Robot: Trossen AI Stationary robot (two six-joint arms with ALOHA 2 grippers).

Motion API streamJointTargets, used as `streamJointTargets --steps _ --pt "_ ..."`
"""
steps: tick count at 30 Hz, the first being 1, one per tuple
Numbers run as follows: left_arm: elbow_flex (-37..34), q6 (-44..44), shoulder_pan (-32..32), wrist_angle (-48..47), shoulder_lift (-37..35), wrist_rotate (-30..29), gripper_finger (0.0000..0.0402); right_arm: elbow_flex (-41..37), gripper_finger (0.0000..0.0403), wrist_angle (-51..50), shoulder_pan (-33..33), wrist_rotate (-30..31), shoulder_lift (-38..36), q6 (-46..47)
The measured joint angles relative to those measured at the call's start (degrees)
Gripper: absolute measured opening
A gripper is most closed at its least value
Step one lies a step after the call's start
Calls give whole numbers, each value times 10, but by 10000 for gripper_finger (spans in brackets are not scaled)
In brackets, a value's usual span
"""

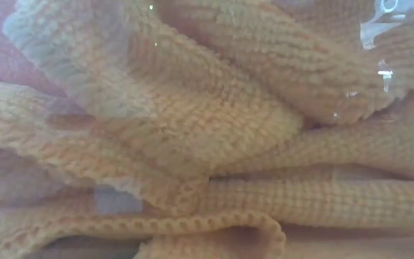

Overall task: Sort microfiber towel by color & place in baskets
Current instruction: Put the yellow towel into the bottom transparent bin, then put the green towel into the top transparent bin

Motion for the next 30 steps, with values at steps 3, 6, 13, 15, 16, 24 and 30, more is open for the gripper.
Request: streamJointTargets --steps 3,6,13,15,16,24,30 --pt "0 12 9 -11 -15 13 114 0 0 2 0 0 0 0" --pt "0 24 13 -42 -40 13 97 0 0 5 0 0 0 0" --pt "0 82 13 -124 -94 -40 53 0 0 7 0 0 0 2" --pt "0 115 15 -158 -107 -61 43 0 0 10 -1 1 0 4" --pt "0 129 17 -179 -113 -71 38 0 0 12 -2 2 0 4" --pt "0 271 26 -333 -171 -244 9 0 0 41 -32 3 -6 4" --pt "-71 389 64 -332 -252 -267 8 0 0 82 -83 3 -35 -8"
